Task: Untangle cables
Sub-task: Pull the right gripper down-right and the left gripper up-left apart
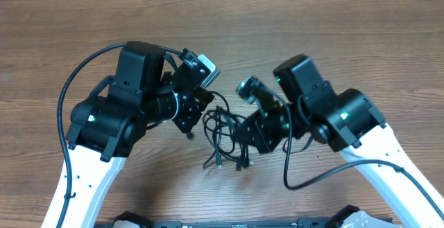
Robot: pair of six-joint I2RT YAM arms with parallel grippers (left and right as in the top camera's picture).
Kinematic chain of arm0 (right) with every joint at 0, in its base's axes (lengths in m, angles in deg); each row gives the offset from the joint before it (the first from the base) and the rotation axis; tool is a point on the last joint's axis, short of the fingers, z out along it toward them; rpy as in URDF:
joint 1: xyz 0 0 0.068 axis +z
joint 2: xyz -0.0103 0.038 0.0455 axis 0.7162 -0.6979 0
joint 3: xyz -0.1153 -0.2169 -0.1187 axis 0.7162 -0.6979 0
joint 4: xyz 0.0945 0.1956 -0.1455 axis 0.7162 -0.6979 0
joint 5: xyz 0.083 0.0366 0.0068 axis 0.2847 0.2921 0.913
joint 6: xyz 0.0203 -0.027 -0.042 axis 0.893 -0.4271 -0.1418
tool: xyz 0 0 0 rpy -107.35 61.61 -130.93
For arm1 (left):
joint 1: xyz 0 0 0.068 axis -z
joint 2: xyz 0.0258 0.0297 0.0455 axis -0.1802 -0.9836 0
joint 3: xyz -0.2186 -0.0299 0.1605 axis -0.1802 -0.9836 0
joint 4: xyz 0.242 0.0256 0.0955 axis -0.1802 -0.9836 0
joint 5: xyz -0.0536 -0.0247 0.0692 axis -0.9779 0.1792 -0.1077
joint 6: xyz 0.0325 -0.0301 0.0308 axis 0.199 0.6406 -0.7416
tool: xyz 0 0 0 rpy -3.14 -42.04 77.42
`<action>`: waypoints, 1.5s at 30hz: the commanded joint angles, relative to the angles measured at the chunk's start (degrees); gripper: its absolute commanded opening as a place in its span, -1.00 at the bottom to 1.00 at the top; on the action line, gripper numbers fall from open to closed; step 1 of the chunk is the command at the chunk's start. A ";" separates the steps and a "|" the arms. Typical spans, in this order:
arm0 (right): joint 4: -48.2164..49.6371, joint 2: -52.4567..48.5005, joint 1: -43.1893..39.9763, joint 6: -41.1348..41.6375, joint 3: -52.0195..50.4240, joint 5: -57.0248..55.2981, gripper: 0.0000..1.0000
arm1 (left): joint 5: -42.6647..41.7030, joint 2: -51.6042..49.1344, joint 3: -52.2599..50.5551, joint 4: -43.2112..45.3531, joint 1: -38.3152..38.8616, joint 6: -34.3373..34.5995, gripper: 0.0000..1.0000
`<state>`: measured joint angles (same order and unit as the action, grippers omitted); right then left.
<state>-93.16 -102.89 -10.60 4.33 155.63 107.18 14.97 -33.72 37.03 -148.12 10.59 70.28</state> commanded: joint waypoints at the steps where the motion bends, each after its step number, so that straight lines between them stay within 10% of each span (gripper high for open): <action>1: -2.14 0.48 5.05 -4.33 0.79 2.95 -0.92 | 2.40 0.07 0.66 1.03 -0.35 -0.61 -0.92; 23: 2.29 3.37 13.33 -4.11 0.81 9.73 -0.92 | 30.01 -1.40 0.66 2.32 -2.60 0.83 -0.91; 45: 12.07 18.71 13.05 5.25 0.85 -6.99 -0.92 | 27.39 -10.75 0.66 5.38 -21.97 9.73 -0.92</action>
<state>-82.21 -87.28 2.34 6.69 155.63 108.18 42.84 -43.79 37.03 -142.96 -8.86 78.37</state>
